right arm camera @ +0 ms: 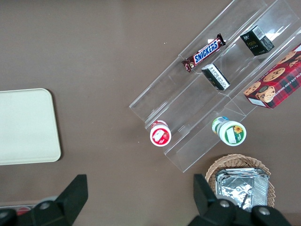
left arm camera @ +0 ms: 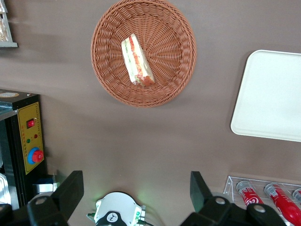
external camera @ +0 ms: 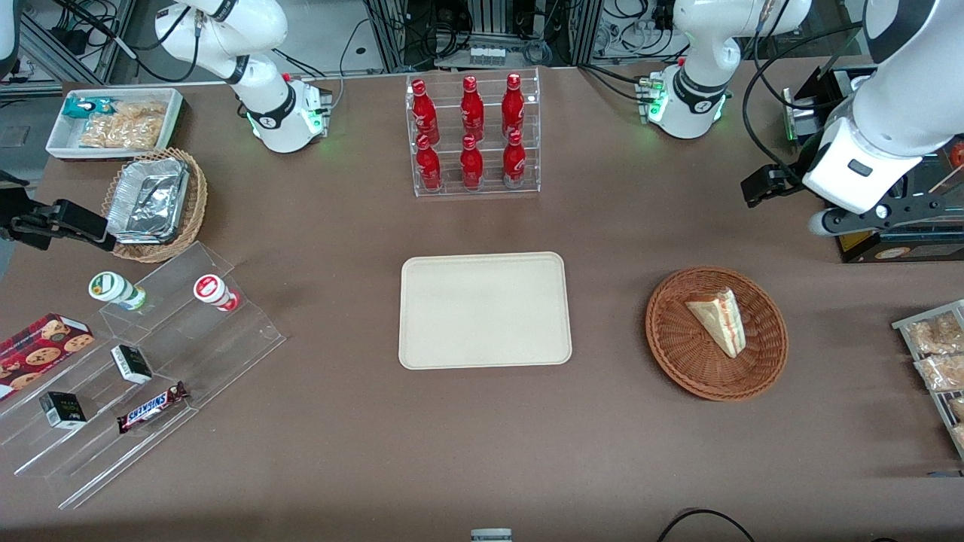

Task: Place sandwich from basket to tray
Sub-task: 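Move the left gripper toward the wicker basket holding the sandwich, then lower the left gripper onto the wrapped sandwich and close on it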

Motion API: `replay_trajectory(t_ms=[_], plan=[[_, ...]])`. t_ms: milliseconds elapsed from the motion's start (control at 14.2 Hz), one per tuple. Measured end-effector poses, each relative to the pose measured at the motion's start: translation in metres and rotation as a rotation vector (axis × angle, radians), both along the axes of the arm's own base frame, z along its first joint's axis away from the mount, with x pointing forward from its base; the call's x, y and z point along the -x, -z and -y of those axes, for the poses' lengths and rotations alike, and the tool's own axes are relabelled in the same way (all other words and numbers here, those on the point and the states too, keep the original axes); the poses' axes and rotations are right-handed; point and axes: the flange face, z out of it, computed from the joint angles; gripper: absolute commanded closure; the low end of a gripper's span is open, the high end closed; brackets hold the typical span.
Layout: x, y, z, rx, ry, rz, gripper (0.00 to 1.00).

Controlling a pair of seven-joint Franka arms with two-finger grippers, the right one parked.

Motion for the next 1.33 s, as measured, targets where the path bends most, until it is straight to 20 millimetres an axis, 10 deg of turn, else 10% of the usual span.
replay_trajectory(t_ms=[632, 1333], plan=[[-0.003, 0.019, -0.009, -0.008, -0.017, -0.032, 0.0], [-0.031, 0.234, -0.057, -0.008, -0.197, -0.002, 0.0]])
